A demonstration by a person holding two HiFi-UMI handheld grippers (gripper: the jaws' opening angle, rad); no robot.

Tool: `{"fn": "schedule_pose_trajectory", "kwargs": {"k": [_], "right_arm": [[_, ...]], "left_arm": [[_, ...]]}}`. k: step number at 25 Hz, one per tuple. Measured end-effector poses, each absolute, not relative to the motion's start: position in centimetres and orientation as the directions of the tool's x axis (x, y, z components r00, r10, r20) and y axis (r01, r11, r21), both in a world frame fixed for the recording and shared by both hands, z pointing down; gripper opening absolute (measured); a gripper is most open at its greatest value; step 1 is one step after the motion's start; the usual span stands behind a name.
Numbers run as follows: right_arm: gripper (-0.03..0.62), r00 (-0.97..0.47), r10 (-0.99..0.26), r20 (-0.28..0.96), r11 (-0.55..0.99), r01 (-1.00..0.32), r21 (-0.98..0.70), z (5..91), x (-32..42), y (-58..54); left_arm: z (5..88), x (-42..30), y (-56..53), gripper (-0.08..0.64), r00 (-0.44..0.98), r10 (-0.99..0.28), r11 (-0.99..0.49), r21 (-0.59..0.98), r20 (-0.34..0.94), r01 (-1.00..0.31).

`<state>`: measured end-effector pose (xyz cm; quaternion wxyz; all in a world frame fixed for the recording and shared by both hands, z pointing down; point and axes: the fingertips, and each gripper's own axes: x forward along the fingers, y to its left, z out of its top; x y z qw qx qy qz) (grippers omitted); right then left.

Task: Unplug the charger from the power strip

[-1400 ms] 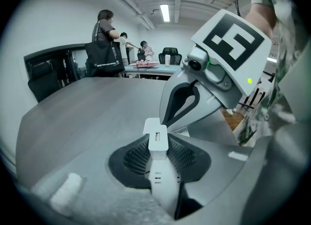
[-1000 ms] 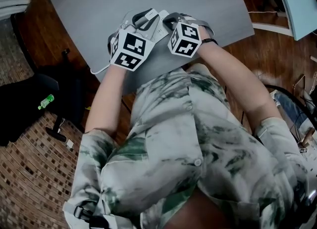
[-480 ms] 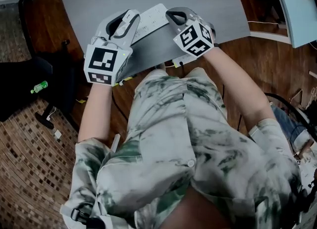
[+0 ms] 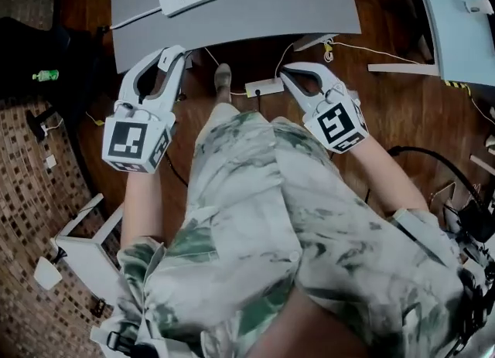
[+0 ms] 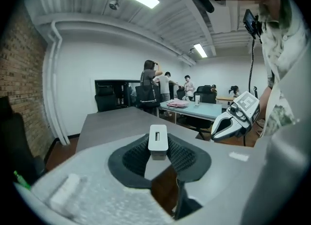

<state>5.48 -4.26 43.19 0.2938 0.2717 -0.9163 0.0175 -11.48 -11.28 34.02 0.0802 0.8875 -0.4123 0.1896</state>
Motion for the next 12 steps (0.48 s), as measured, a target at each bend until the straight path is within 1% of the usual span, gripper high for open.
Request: {"fn": "schedule_pose_trajectory", "kwargs": {"k": [2, 6, 12], "right_arm": [[0.005, -0.699, -0.461, 0.547, 0.876, -0.459, 0.151, 42.7, 7.3, -0.5], [0.005, -0.725, -0.417, 0.549, 0.9, -0.412, 0.14, 42.0, 9.8, 6.2], [0.006, -0.75, -0.404, 0.524, 0.909, -0.392, 0.14, 39.5, 9.9, 12.8]], "left_arm": [[33.7, -10.9, -6.5, 0.109, 0.547, -0.734, -0.601, -0.01, 0.402, -0.799], [33.1, -10.4, 2.5, 0.109, 0.477, -0.768, -0.536, -0.021, 0.427, -0.844], [30.5, -10.1, 11.2, 0.109, 0.47, -0.766, -0.524, -0.002, 0.439, -0.852]]}}
